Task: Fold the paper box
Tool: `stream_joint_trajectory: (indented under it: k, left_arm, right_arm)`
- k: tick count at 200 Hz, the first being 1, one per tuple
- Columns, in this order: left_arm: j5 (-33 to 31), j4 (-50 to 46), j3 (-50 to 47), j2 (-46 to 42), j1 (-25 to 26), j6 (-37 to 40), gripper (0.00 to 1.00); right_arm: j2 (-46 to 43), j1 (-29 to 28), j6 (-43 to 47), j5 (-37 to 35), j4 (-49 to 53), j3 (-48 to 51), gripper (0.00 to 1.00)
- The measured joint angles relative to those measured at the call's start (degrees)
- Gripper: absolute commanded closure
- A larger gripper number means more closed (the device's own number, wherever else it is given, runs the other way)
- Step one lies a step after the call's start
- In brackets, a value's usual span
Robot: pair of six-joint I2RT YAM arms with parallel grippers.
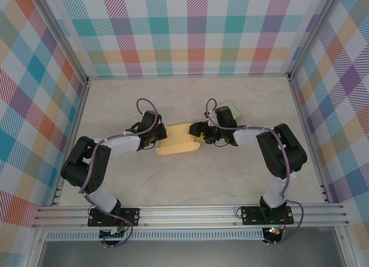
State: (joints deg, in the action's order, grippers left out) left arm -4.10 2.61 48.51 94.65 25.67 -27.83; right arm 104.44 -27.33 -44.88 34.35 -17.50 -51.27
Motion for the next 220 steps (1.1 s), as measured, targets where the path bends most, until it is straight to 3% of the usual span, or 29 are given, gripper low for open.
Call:
stream_joint_trajectory:
  k: [45, 123, 180, 220]
  left_arm:
    - [0.2, 0.15, 0.0, 0.0, -0.48, 0.0, 0.87]
    - [0.83, -2.84, -0.35, -1.9, -0.7, 0.02, 0.82]
    - [1.7, -7.1, -2.19, -10.38, -0.7, 1.36, 0.68]
    - [-0.26, -8.26, -2.56, -18.18, -0.7, 3.32, 0.49]
  right_arm:
    - [2.71, 0.7, -2.97, 2.84, -4.35, 0.63, 0.48]
    - [2.8, 0.7, -5.18, 3.26, -6.1, 1.42, 0.54]
    - [2.75, 0.7, -7.56, 3.26, -5.86, 1.7, 0.62]
    - [2.32, 0.74, -8.44, 3.13, -3.82, 1.66, 0.55]
